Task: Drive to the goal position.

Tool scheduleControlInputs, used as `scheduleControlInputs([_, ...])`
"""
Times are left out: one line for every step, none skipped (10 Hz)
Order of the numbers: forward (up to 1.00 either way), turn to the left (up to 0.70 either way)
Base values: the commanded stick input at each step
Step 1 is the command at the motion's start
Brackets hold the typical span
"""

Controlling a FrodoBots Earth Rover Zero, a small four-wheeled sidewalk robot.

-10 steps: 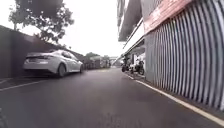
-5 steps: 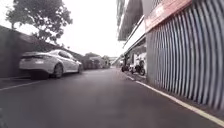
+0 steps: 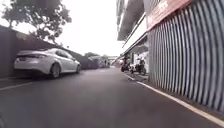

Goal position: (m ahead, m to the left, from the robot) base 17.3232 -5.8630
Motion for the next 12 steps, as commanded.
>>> scheduleControlInputs([0.45, 0.0])
scheduleControlInputs([0.45, 0.0])
scheduleControlInputs([0.45, 0.0])
scheduleControlInputs([0.45, 0.0])
scheduleControlInputs([0.45, 0.0])
scheduleControlInputs([0.45, 0.0])
scheduleControlInputs([0.45, 0.0])
scheduleControlInputs([0.45, 0.0])
scheduleControlInputs([0.45, 0.0])
scheduleControlInputs([0.45, 0.0])
scheduleControlInputs([0.45, 0.0])
scheduleControlInputs([0.45, 0.0])
